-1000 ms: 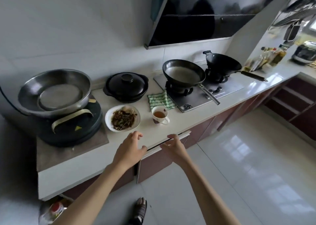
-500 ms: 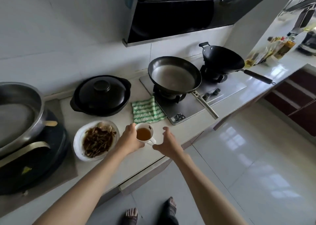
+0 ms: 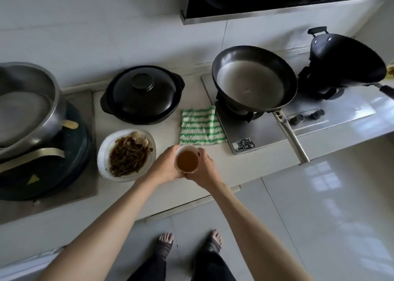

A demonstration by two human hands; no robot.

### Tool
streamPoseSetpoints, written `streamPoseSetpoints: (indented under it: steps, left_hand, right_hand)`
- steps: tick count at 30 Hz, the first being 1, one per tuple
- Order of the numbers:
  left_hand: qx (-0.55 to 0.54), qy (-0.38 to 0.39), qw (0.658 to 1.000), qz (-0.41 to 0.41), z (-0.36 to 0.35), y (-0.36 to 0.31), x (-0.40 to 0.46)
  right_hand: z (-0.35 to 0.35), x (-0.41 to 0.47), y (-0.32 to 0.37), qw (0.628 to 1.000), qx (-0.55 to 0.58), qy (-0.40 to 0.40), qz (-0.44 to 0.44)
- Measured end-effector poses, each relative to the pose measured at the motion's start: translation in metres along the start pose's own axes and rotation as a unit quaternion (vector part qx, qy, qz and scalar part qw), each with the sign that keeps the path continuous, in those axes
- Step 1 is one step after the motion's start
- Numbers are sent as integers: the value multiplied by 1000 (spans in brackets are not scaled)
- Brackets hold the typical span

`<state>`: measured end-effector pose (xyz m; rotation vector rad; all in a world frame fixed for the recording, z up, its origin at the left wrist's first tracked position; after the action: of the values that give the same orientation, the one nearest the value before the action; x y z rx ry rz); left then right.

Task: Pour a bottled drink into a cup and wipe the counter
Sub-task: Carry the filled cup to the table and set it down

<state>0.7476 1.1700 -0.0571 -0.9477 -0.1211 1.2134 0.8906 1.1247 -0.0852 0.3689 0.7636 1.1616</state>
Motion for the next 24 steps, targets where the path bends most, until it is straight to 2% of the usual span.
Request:
streamPoseSetpoints:
  steps: [5, 11, 17, 24]
  left_hand:
    - [-12, 29, 998, -52, 4, -9, -2]
    - [-33, 95, 975, -199, 4, -80, -14]
    - [-12, 179, 928, -325, -30, -167, -48]
    - [14, 261, 844, -468, -103, -272, -140]
  right_hand:
    - [20, -20, -7, 999, 30, -43, 3]
    - [85, -79, -10, 985, 59, -161, -28]
    - [137, -174, -33, 948, 115, -282, -87]
    - [189, -335, -69, 886, 181, -411, -117]
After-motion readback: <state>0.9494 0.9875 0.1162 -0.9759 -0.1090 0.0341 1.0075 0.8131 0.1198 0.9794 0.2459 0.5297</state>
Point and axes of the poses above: each hand's wrist, its own x-axis towards the middle knuckle, its own z-axis out of the back of the hand, y = z × x, the point moved 5 cm from there along x, towards the middle knuckle, and after that the axes turned 3 degrees about -x, right-handed, at the moved point
